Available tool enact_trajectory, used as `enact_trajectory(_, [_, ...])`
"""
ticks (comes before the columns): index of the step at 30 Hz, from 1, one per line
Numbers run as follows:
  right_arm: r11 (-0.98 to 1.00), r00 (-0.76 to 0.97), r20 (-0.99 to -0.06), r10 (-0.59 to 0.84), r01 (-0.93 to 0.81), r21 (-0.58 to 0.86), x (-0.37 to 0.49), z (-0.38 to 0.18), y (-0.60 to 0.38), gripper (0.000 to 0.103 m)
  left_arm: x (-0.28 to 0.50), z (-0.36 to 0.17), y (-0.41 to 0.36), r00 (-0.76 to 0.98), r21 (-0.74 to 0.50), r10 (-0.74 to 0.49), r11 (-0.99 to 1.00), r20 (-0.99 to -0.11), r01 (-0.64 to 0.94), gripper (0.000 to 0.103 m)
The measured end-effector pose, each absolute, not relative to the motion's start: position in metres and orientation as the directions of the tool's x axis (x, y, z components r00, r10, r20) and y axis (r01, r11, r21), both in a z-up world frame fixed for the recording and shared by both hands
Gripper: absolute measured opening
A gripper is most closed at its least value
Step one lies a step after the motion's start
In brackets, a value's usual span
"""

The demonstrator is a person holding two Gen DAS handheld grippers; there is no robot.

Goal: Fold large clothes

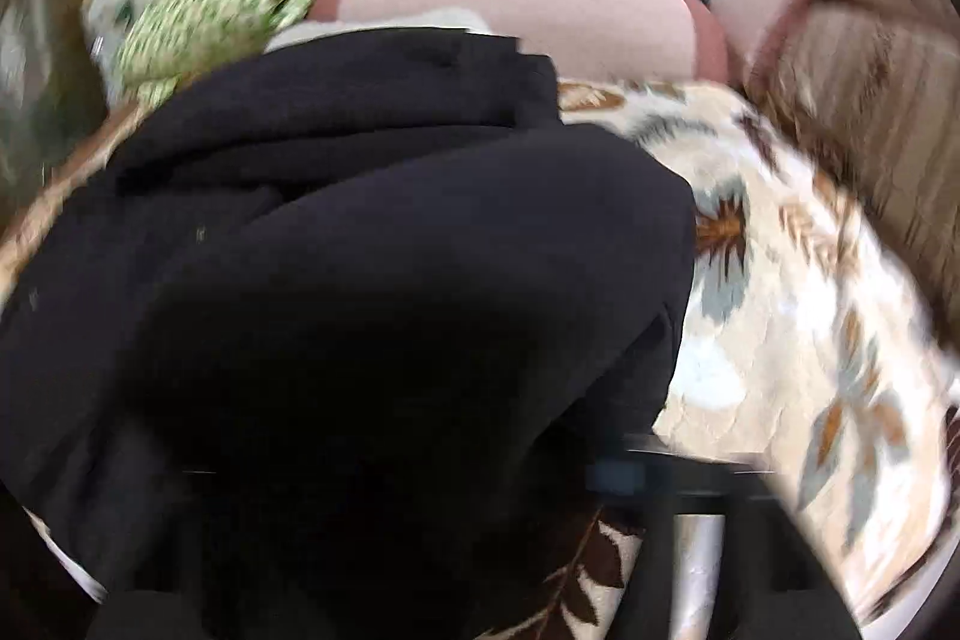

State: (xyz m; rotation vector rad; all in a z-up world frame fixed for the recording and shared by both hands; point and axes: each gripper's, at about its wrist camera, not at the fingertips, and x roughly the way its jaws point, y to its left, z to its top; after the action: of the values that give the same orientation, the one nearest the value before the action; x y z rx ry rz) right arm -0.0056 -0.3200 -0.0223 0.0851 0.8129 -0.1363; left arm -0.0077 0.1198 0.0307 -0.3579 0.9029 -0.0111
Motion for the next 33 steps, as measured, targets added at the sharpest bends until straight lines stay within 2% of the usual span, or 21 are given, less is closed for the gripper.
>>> enact_trajectory(3, [0.937,0.697,-0.705,-0.130,0.320,0.144,-0.042,-0.001,-0.359,0.008,-0.010,0.034,0.125,0.635,-0.299,-0.145,0.944,-0.759,-0.141,0.085])
enact_trajectory(6, [0.875,0.675,-0.704,-0.220,0.455,0.162,-0.089,0.014,-0.399,0.008,-0.010,0.031,0.132,0.641,-0.304,-0.140,0.940,-0.755,-0.153,0.085])
enact_trajectory(9, [0.814,0.622,-0.778,-0.086,0.494,0.305,-0.118,-0.001,-0.435,0.009,-0.005,0.024,0.136,0.625,-0.301,-0.139,0.940,-0.768,-0.162,0.085])
enact_trajectory(12, [0.808,0.556,-0.823,-0.120,0.537,0.244,-0.134,-0.006,-0.437,0.009,-0.004,0.019,0.139,0.614,-0.307,-0.143,0.936,-0.776,-0.170,0.085])
enact_trajectory(18, [0.820,0.642,-0.754,-0.138,0.501,0.277,-0.164,0.012,-0.451,0.013,-0.004,0.019,0.146,0.616,-0.230,-0.080,0.959,-0.784,-0.168,0.085])
enact_trajectory(20, [0.839,0.671,-0.724,-0.157,0.478,0.261,-0.162,0.023,-0.447,0.027,-0.003,0.018,0.146,0.614,-0.202,-0.057,0.965,-0.787,-0.169,0.085])
enact_trajectory(22, [0.858,0.707,-0.690,-0.154,0.443,0.262,-0.154,0.031,-0.443,0.062,-0.002,0.017,0.144,0.608,-0.169,-0.035,0.971,-0.793,-0.166,0.085])
enact_trajectory(24, [0.869,0.740,-0.662,-0.124,0.403,0.288,-0.144,0.035,-0.440,0.071,-0.003,0.018,0.142,0.611,-0.142,-0.016,0.977,-0.791,-0.158,0.085])
enact_trajectory(28, [0.895,0.753,-0.657,-0.016,0.304,0.328,-0.118,0.039,-0.436,0.072,-0.003,0.023,0.128,0.651,-0.029,0.053,0.993,-0.758,-0.114,0.085])
enact_trajectory(33, [0.919,0.748,-0.661,-0.063,0.302,0.254,-0.090,0.043,-0.434,0.072,-0.003,0.021,0.099,0.641,0.135,0.130,0.990,-0.757,-0.040,0.085])
